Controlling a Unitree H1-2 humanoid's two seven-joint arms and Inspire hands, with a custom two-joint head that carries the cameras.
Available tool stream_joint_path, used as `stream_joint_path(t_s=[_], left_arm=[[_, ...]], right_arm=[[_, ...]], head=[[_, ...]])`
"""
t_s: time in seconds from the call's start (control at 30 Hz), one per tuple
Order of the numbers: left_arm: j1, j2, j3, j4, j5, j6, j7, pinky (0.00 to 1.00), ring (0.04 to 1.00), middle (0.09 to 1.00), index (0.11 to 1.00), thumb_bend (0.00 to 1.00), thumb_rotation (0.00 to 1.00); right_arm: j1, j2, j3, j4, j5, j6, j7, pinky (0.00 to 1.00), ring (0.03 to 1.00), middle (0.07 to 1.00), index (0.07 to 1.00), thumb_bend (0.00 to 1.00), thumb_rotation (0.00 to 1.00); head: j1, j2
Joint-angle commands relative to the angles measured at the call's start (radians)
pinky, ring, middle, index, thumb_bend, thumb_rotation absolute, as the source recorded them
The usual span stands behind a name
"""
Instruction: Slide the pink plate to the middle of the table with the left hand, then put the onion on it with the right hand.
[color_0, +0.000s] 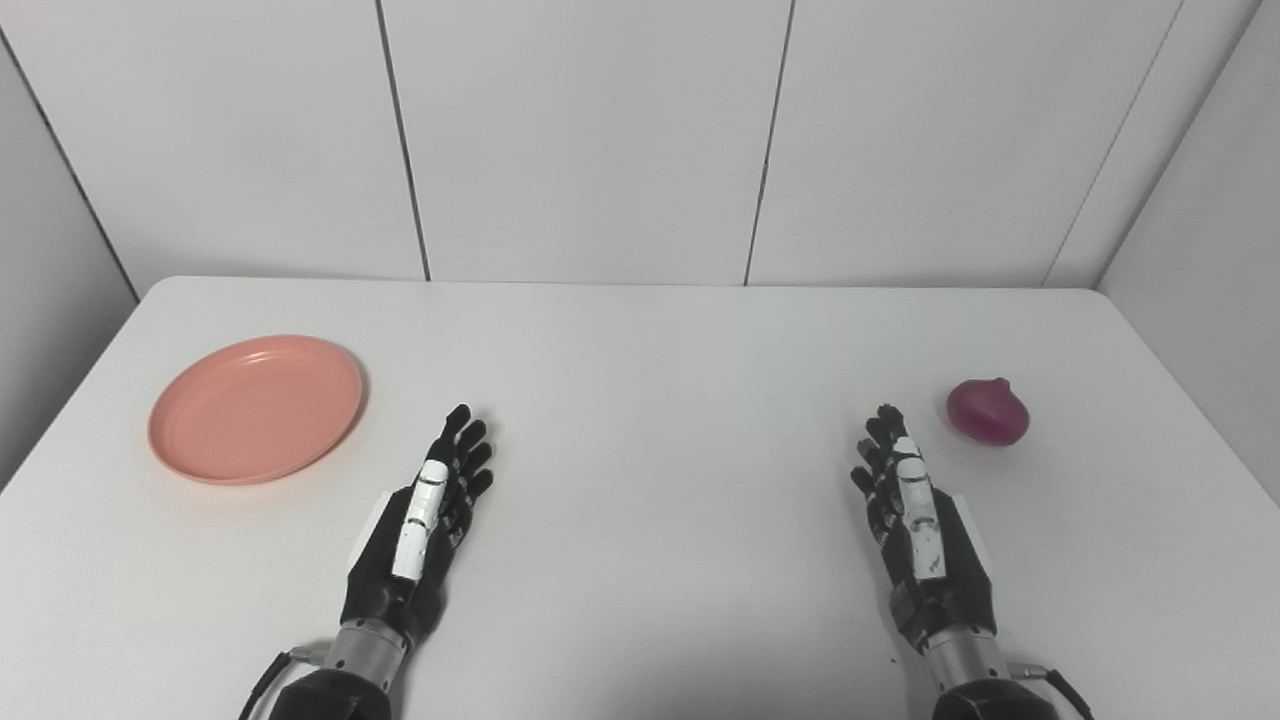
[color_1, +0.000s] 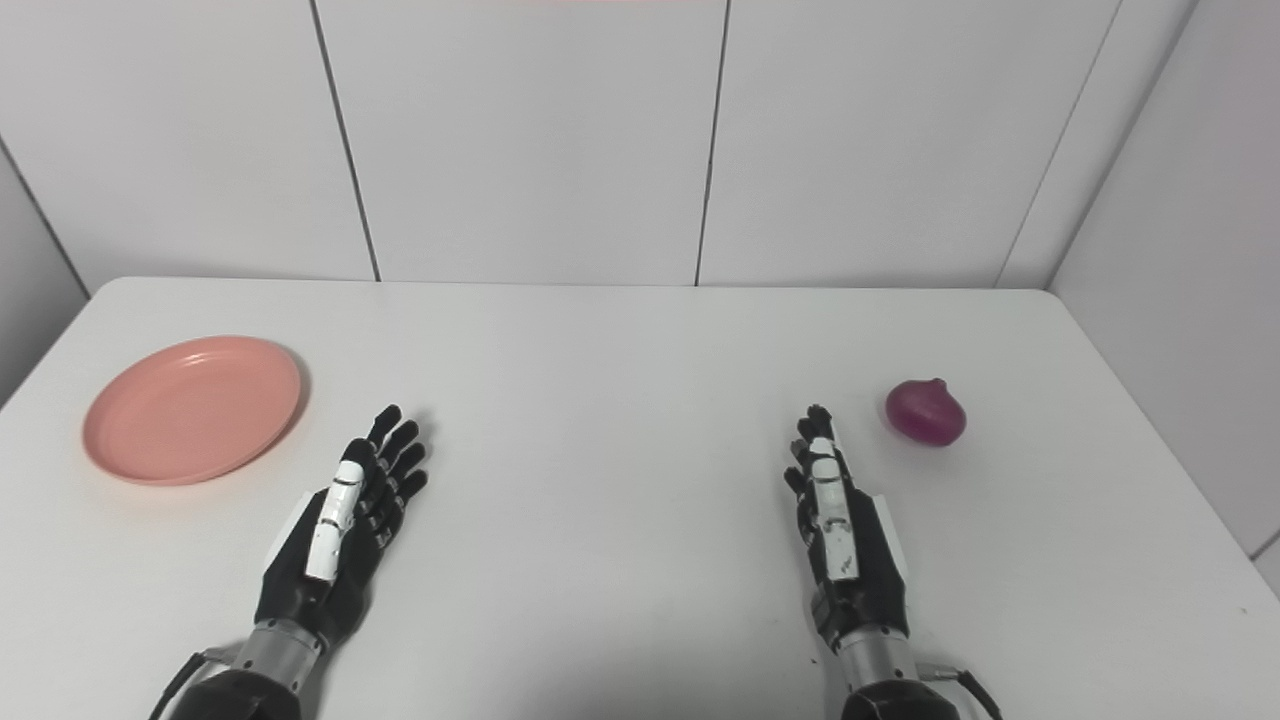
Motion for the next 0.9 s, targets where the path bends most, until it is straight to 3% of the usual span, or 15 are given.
stream_joint_path(t_s=[0.0, 0.37, 0.87], left_arm=[[0.058, -0.022, -0.003, -0.001, -0.001, -0.025, 0.002, 1.0, 1.0, 1.0, 1.0, 0.46, 0.98], [0.056, -0.021, -0.007, 0.012, -0.001, -0.041, 0.0, 1.0, 0.997, 1.0, 0.999, 0.45, 0.97], [0.049, -0.042, -0.044, 0.037, 0.03, -0.064, 0.023, 1.0, 0.994, 1.0, 1.0, 0.49, 0.97]], right_arm=[[-0.011, 0.011, 0.003, -0.028, 0.0, -0.021, 0.006, 1.0, 1.0, 1.0, 1.0, 0.25, 1.0], [-0.011, 0.011, 0.002, -0.02, 0.003, -0.03, 0.007, 1.0, 1.0, 1.0, 1.0, 0.24, 1.0], [-0.005, -0.005, -0.016, -0.033, 0.032, -0.017, 0.016, 1.0, 1.0, 1.0, 1.0, 0.23, 1.0]], head=[[0.001, -0.001], [0.019, -0.01], [0.153, -0.033]])
